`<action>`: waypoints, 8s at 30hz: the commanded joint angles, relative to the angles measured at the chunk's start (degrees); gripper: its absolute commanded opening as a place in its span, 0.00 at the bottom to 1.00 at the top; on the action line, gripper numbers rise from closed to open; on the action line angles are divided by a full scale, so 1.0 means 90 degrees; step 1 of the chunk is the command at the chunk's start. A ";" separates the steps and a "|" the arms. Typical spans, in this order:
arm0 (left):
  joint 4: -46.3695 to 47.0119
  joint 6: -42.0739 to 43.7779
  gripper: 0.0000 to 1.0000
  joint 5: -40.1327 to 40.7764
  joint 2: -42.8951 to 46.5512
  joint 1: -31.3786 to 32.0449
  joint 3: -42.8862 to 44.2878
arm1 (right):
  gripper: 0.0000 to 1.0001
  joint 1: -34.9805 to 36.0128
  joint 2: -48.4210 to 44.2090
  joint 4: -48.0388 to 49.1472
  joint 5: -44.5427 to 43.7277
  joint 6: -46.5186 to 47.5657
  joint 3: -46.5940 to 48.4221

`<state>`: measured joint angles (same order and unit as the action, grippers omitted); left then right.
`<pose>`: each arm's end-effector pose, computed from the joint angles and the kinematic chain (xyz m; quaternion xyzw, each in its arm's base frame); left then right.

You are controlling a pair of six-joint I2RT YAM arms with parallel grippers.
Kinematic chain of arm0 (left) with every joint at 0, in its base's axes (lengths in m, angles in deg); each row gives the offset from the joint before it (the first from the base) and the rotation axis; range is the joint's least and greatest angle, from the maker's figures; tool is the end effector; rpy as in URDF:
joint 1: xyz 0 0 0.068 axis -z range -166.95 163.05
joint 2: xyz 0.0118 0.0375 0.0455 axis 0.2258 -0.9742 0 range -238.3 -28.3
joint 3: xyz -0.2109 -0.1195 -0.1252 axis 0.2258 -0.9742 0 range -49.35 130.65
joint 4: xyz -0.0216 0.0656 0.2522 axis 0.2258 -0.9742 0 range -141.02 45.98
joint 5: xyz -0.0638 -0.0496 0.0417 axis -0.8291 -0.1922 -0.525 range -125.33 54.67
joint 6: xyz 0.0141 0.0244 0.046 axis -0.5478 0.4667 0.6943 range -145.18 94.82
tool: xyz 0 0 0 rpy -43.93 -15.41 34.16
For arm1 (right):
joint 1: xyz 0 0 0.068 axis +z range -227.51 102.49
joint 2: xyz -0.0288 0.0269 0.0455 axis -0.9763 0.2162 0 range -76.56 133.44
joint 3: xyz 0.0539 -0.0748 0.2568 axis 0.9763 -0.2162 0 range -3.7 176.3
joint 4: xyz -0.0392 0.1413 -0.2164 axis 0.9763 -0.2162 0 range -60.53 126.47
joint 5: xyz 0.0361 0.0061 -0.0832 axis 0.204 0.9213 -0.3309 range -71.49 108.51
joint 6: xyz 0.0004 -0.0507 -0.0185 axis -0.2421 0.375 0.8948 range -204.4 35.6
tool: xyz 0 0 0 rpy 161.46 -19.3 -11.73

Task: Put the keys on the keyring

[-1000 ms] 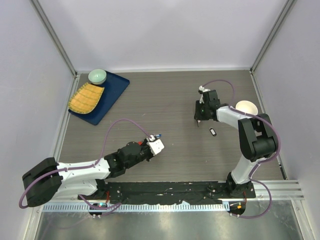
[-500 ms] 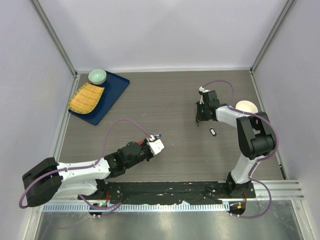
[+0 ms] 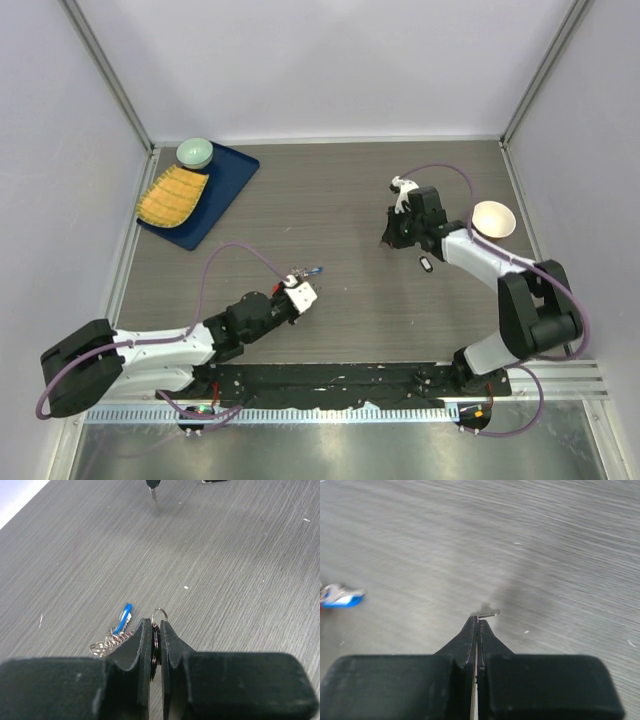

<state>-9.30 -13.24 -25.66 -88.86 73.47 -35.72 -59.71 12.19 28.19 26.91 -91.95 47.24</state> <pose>0.1078 -0.1779 0.1823 0.4151 0.6572 -0.1970 0.5975 0.3034 0.1029 0.1960 -0.1099 0.9188 0.1481 0.3489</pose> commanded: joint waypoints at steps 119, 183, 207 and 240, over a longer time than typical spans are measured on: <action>-0.4610 -0.2909 0.29 0.1777 -0.2969 -0.0112 0.3105 | 0.01 0.1118 -0.5125 0.0548 -0.0016 0.0058 -0.2339; -0.4053 -0.5282 0.26 0.0840 -0.2217 -0.1274 0.2255 | 0.01 0.1118 -0.4998 0.0636 0.0053 0.0009 -0.2388; -0.3936 -0.5136 0.26 0.0605 -0.2090 -0.1343 0.2334 | 0.01 0.1118 -0.4930 0.0607 0.0052 0.0009 -0.2369; -0.2950 -0.3612 0.31 0.1962 0.0615 -0.1343 0.0879 | 0.01 0.1118 -0.0321 -0.2031 0.0043 -0.0148 0.0531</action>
<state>-39.57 -47.75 -10.95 -85.18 61.67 -27.15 -49.74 4.45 8.96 27.35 -95.69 46.45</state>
